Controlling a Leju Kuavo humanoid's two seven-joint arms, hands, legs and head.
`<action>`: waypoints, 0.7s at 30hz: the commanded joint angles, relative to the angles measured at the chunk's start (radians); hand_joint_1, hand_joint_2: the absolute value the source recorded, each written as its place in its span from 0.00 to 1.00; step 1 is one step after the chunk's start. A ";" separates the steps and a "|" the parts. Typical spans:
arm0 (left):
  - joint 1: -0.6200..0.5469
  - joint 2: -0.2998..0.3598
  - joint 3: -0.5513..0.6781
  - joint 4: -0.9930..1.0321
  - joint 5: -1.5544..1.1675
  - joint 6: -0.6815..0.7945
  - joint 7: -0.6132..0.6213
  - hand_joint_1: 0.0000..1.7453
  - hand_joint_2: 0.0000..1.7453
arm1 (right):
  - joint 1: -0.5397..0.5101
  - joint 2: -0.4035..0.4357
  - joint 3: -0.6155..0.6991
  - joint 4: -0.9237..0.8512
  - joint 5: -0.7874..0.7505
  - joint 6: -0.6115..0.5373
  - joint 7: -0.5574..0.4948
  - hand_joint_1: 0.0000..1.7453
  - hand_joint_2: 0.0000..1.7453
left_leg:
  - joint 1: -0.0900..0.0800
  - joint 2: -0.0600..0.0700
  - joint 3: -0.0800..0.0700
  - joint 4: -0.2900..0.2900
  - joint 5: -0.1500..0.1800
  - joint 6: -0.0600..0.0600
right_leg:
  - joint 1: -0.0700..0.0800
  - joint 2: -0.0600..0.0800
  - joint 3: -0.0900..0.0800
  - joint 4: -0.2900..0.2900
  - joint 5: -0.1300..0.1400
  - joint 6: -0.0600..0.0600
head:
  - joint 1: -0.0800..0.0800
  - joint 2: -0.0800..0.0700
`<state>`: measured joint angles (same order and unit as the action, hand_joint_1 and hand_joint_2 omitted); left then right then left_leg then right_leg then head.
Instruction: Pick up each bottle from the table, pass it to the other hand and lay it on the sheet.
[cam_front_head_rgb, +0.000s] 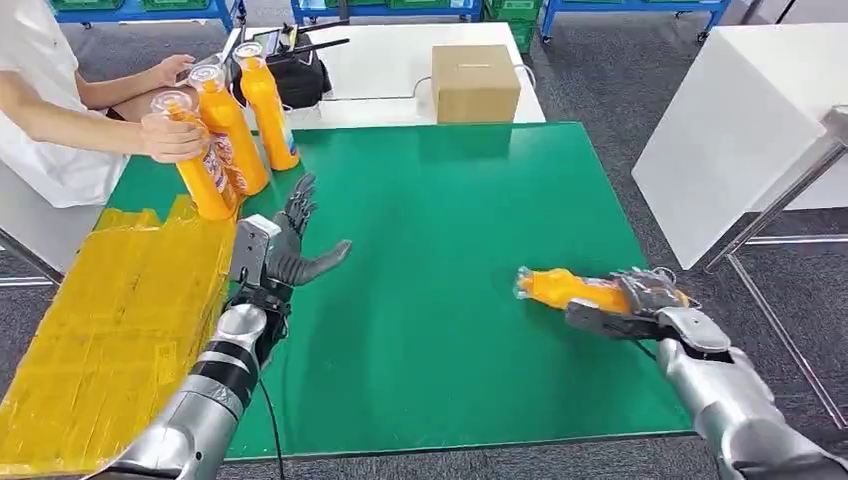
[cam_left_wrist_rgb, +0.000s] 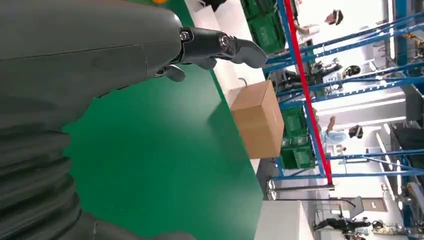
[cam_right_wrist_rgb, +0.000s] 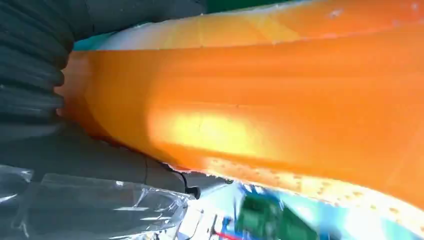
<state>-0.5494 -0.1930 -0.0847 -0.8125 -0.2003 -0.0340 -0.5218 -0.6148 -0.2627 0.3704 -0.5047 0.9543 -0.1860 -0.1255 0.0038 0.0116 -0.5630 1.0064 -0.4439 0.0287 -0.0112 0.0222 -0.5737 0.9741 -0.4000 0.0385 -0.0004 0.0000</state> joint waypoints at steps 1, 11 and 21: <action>-0.073 -0.024 -0.035 0.081 -0.007 -0.011 0.019 0.00 1.00 | -0.176 0.308 -0.262 -0.056 -0.168 -0.142 -0.029 1.00 1.00 | 0.000 0.006 -0.008 0.002 0.002 -0.003 | 0.000 0.005 -0.012 0.005 0.002 -0.002 | -0.001 0.000; -0.112 -0.075 -0.121 0.108 -0.002 -0.034 0.036 0.00 1.00 | 0.000 0.491 -0.450 -0.397 -0.502 -0.250 -0.298 1.00 1.00 | 0.002 -0.012 -0.021 0.003 0.006 -0.004 | 0.002 -0.011 -0.021 0.008 0.000 -0.003 | 0.000 0.000; -0.112 -0.077 -0.228 0.064 0.089 -0.145 0.042 0.00 1.00 | 0.096 0.553 -0.429 -0.274 -0.838 0.082 -0.482 1.00 1.00 | 0.002 -0.017 -0.022 0.001 0.008 -0.005 | 0.002 -0.015 -0.020 0.004 0.000 -0.003 | 0.000 0.000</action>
<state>-0.6015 -0.2705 -0.1965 -0.7851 -0.1426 -0.1462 -0.4856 -0.5129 0.2259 -0.0279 -0.9102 0.2184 -0.3161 -0.5261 0.0046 -0.0037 -0.5889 1.0067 -0.4347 0.0251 -0.0109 0.0097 -0.5987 0.9794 -0.3980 0.0369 -0.0008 0.0000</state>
